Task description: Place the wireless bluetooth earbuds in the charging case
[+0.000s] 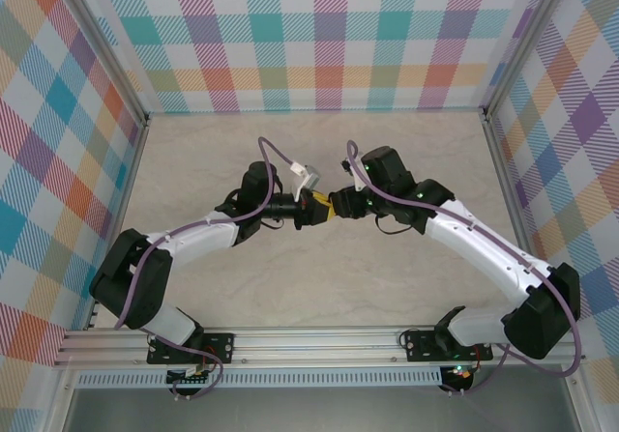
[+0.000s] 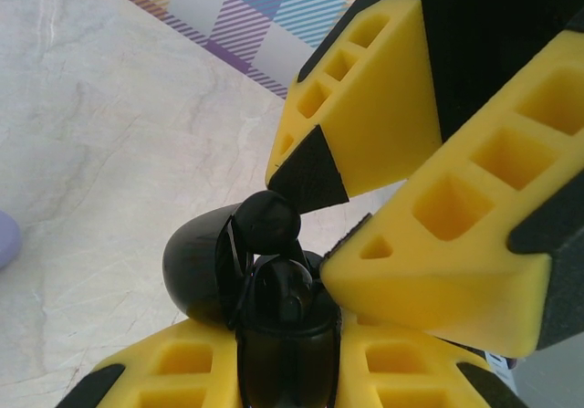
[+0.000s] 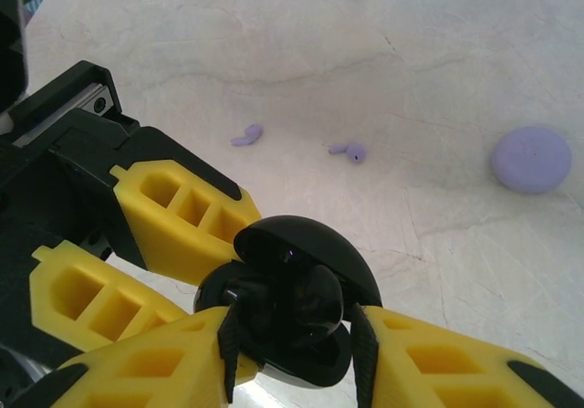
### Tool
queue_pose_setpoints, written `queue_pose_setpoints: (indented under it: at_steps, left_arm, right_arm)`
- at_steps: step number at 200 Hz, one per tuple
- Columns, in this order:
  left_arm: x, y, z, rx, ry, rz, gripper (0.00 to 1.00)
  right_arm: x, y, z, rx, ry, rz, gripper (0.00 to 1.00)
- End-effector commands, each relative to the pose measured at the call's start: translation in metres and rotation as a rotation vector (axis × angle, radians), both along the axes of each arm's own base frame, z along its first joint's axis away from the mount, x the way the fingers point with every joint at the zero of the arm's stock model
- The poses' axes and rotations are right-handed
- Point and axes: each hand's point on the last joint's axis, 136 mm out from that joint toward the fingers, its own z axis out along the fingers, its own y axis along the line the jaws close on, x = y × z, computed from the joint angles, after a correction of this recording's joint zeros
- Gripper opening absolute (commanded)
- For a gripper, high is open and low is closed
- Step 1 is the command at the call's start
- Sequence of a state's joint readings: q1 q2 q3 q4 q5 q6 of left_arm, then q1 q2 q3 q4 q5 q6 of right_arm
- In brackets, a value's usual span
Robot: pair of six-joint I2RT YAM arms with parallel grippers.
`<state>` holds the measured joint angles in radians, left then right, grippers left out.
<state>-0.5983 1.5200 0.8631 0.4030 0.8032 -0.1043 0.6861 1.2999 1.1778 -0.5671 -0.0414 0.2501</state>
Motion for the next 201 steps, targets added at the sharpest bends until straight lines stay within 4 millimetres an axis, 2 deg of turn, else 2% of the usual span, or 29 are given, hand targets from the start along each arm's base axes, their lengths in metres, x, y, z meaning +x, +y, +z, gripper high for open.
queue_pose_setpoints:
  at_steps: [1, 82, 124, 201]
  left_arm:
    - [-0.003, -0.002, 0.044, -0.083, -0.133, -0.007, 0.01]
    - [-0.009, 0.005, 0.059, -0.086, -0.216, -0.004, 0.01]
    - [-0.013, 0.010, 0.074, -0.110, -0.283, 0.011, 0.01]
    - [-0.016, 0.017, 0.093, -0.087, -0.365, 0.028, 0.00]
  right_arm:
    - [-0.009, 0.003, 0.040, 0.079, -0.056, 0.026, 0.43]
    - [-0.017, -0.009, 0.089, 0.158, -0.135, -0.005, 0.46]
    - [-0.007, -0.022, 0.093, 0.115, -0.120, -0.087, 0.43]
    - [0.000, -0.012, 0.105, 0.103, -0.102, -0.028, 0.37]
